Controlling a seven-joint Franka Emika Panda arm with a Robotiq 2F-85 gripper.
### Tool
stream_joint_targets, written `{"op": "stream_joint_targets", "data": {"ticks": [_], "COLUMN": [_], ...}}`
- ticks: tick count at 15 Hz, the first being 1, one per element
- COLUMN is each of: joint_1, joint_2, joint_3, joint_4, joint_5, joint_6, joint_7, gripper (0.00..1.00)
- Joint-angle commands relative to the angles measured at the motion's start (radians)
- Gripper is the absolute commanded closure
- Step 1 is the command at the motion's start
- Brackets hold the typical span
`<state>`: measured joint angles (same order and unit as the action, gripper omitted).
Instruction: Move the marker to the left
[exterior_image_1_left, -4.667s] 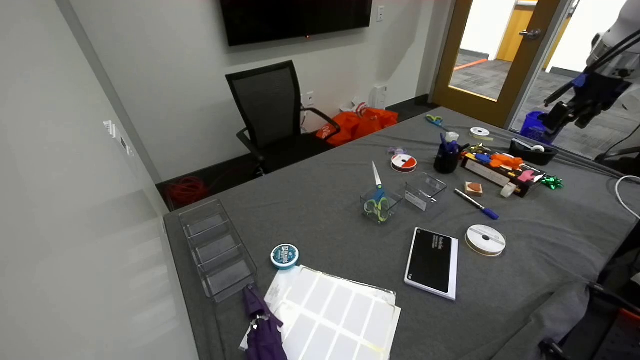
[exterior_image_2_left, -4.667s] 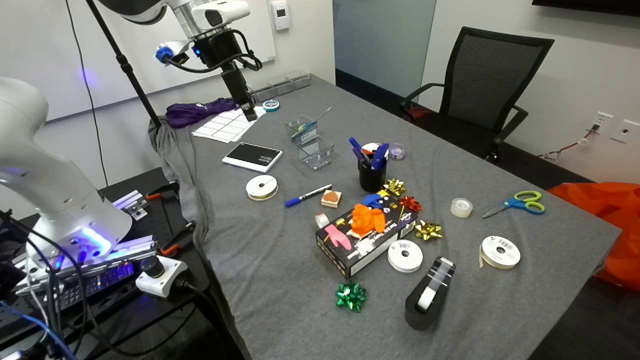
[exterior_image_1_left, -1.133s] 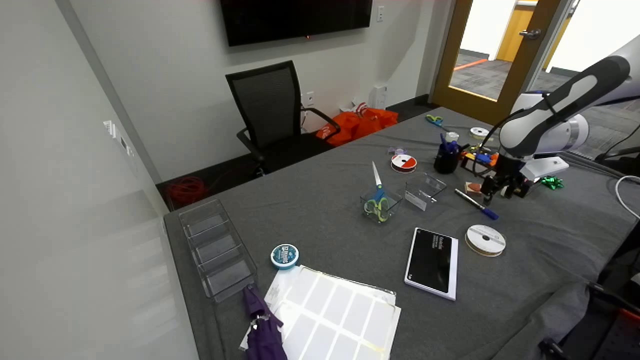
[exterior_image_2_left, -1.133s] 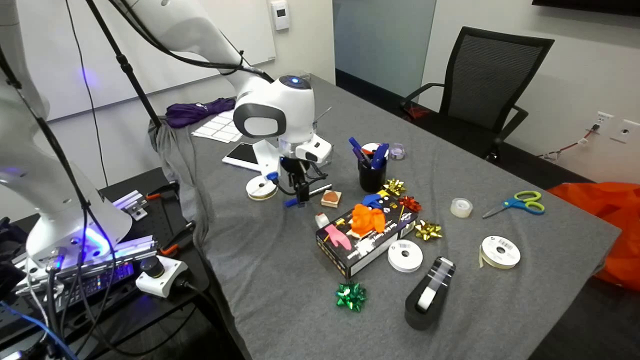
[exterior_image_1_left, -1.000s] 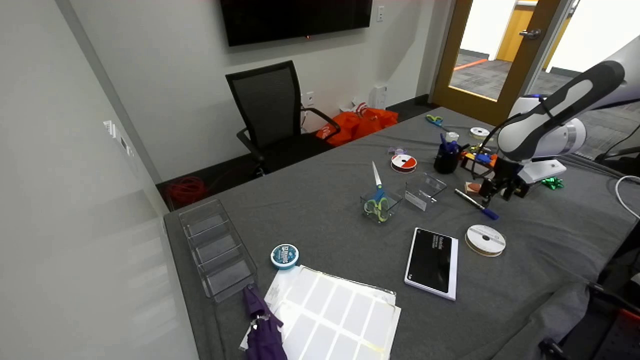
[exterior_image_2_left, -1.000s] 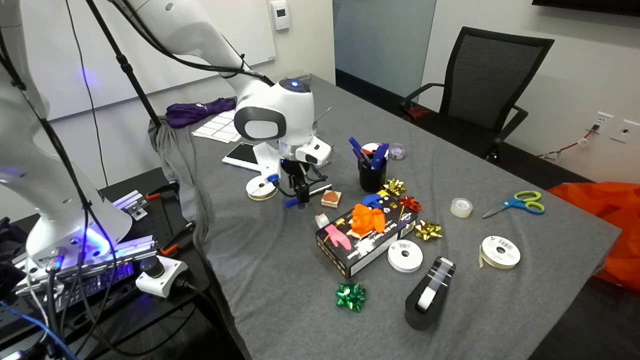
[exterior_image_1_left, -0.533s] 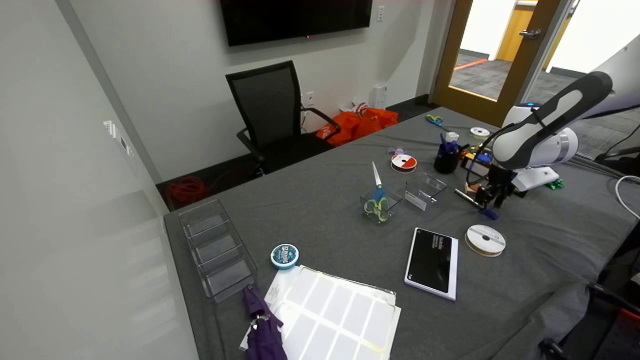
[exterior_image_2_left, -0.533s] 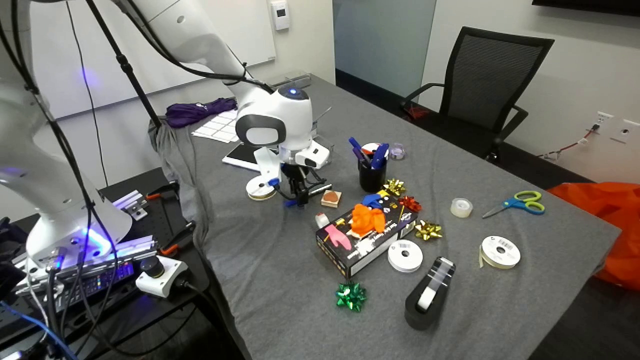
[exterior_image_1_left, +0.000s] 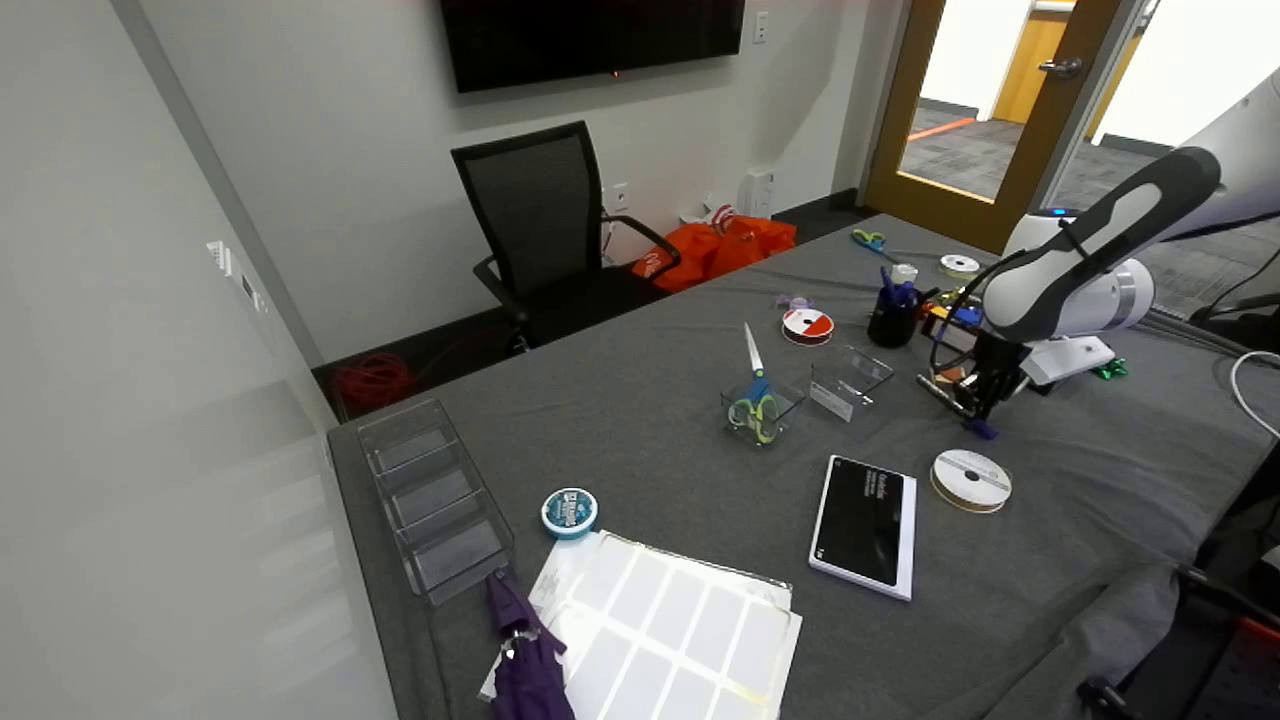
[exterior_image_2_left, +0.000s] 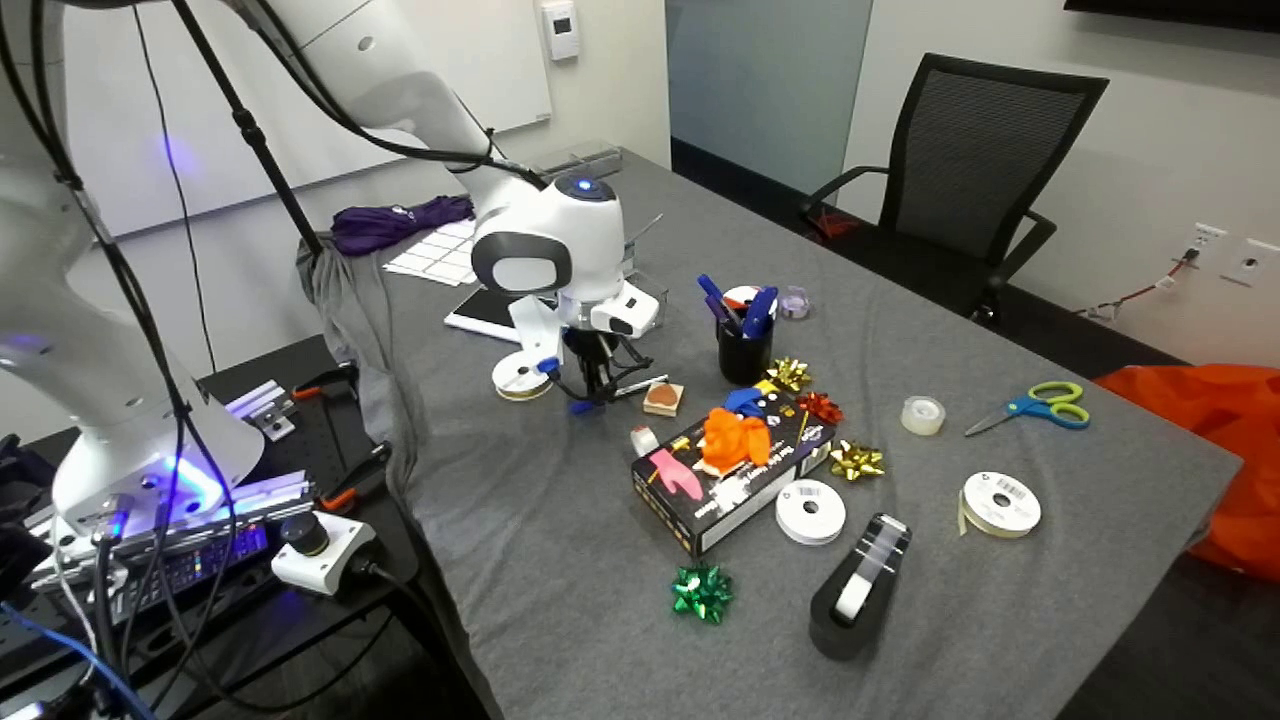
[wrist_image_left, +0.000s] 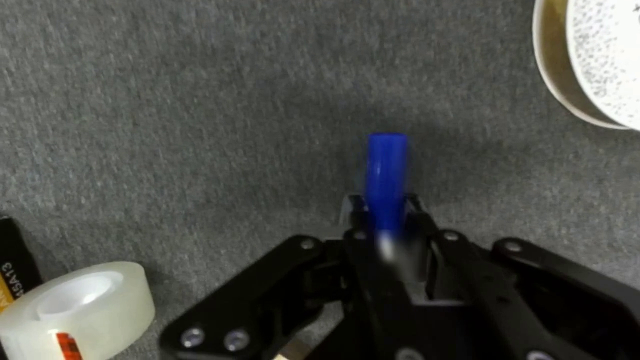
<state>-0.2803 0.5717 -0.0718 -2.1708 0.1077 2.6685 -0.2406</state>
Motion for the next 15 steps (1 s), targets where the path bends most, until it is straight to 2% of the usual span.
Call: {"op": "stream_joint_targets", "data": {"ticks": [1, 8, 15], "joint_1": [-0.025, -0.063, -0.052], "joint_2": [-0.001, -0.147, -0.24], "joint_3": [0.017, 0.03, 0.011], "joint_4": [0.001, -0.079, -0.201], "joint_5": [0.006, 0.025, 0.013], "joint_6": [0.004, -0.049, -0.039], "joint_7": [-0.01, -0.061, -0.099], "gripper": [0.95, 0.95, 0.95]}}
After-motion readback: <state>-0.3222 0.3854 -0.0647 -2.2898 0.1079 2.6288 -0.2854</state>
